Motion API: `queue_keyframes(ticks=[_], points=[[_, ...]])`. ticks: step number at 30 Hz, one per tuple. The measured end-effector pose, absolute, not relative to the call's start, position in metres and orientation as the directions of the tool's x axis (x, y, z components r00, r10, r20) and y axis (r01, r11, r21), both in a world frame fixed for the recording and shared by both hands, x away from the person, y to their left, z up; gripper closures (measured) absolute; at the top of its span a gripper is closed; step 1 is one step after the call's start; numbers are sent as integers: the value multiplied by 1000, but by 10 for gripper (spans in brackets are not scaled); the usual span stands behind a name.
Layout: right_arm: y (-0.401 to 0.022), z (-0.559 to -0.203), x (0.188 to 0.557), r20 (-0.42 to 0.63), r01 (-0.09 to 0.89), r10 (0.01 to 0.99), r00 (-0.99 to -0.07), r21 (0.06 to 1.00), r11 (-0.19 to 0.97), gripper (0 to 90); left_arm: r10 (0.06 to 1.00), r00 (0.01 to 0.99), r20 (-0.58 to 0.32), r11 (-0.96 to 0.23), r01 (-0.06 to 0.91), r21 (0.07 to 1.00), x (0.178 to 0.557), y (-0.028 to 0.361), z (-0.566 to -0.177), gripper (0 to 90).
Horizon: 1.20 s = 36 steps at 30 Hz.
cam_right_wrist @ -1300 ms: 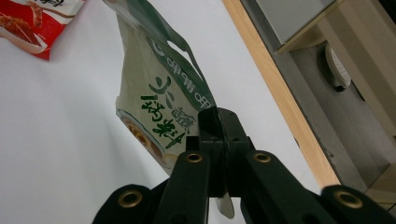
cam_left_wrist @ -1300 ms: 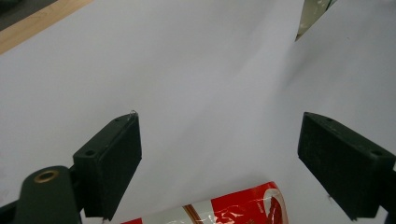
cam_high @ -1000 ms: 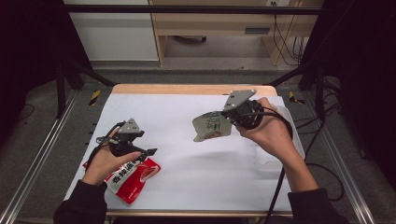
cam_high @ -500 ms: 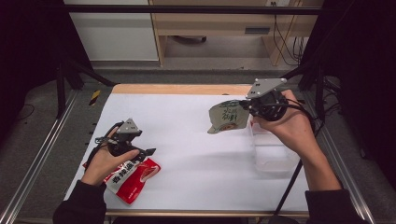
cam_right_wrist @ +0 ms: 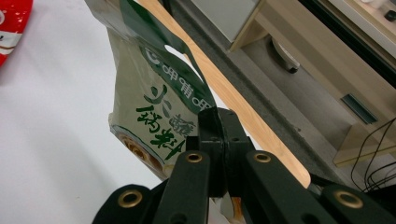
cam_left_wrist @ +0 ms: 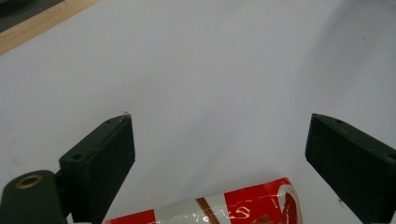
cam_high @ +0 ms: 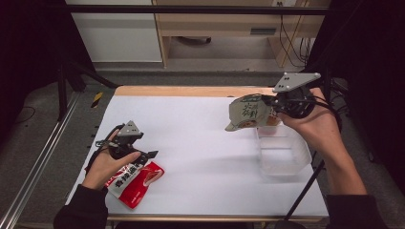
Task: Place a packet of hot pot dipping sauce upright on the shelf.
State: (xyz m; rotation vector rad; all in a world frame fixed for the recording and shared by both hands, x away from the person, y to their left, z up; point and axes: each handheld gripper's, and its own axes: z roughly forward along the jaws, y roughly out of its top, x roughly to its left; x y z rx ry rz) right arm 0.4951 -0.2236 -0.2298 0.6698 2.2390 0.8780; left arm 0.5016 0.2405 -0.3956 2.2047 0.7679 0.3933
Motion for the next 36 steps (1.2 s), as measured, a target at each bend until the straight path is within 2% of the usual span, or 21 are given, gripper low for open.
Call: queue_keyframes(ticks=[36], points=[[-284, -250, 508, -333, 303, 750, -571, 764, 570, 900, 643, 765, 36, -530, 410, 742, 501, 243, -398, 76]])
